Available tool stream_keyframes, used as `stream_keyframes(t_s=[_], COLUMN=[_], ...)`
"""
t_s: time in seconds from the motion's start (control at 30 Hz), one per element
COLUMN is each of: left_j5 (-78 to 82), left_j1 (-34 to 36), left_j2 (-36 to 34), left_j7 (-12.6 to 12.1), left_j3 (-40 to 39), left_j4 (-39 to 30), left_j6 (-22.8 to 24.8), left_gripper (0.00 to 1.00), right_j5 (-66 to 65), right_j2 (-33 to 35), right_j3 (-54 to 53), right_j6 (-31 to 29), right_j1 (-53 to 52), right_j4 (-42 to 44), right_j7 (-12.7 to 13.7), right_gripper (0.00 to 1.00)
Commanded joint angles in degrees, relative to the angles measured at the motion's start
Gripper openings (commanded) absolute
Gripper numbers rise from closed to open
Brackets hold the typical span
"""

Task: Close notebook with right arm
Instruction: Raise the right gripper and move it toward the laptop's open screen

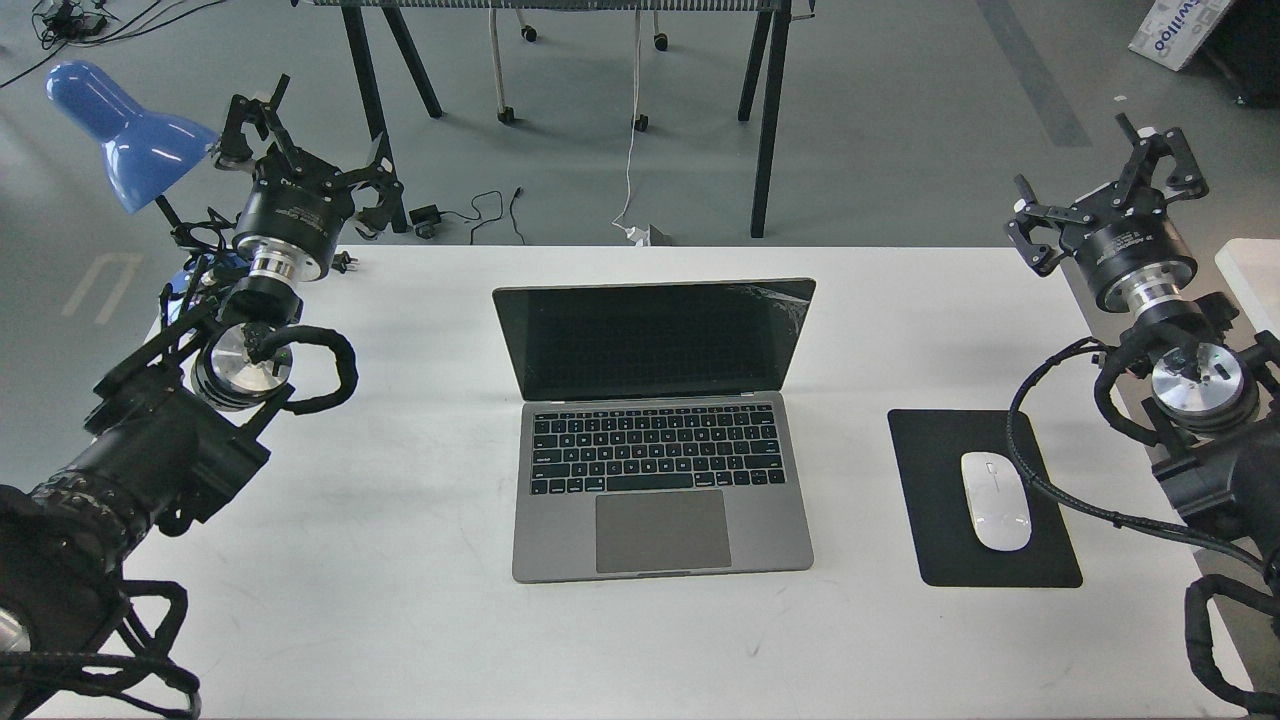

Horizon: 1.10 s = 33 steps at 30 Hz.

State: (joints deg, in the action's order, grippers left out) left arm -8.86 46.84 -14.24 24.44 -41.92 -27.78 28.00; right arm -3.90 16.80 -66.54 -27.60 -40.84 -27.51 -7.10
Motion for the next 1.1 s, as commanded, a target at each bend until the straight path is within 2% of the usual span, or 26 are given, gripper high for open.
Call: stream_keyframes(t_s=[0.0,0.33,0.67,0.9,1.07], left_j5=[-0.1,-0.1,-0.2,-0.2,-0.2], left_j1=[0.0,0.0,0.0,0.0,0.0], left_j2=[0.1,-0.1,-0.2,-0.2,-0.2], left_j7=[0.2,0.0,0.0,0.0,0.0], left_j3=[0.0,-0.1,-0.2,-0.2,-0.2], left_j4=[0.0,0.1,0.1,0.1,0.1], left_j6=[0.0,0.0,0.0,0.0,0.0], left_gripper=[1.00,1.00,1.00,1.00,1.00], right_j5=[0.0,-0.1,-0.1,0.0,0.0], right_j2=[-0.5,-2.2,-9.9,-10.4,-9.6], right_j3=[0.2,3.3,8.5,16.4,19.7], right_j6=[0.0,1.0,1.0,-0.2,-0.4], right_j1=[0.1,-3.3,-11.4,-11.3,-7.8], right_j4=[-0.1,0.4,6.4,5.2,-0.8], right_j7=[-0.1,0.2,1.2,2.7,4.5], right_gripper=[1.00,1.00,1.00,1.00,1.00])
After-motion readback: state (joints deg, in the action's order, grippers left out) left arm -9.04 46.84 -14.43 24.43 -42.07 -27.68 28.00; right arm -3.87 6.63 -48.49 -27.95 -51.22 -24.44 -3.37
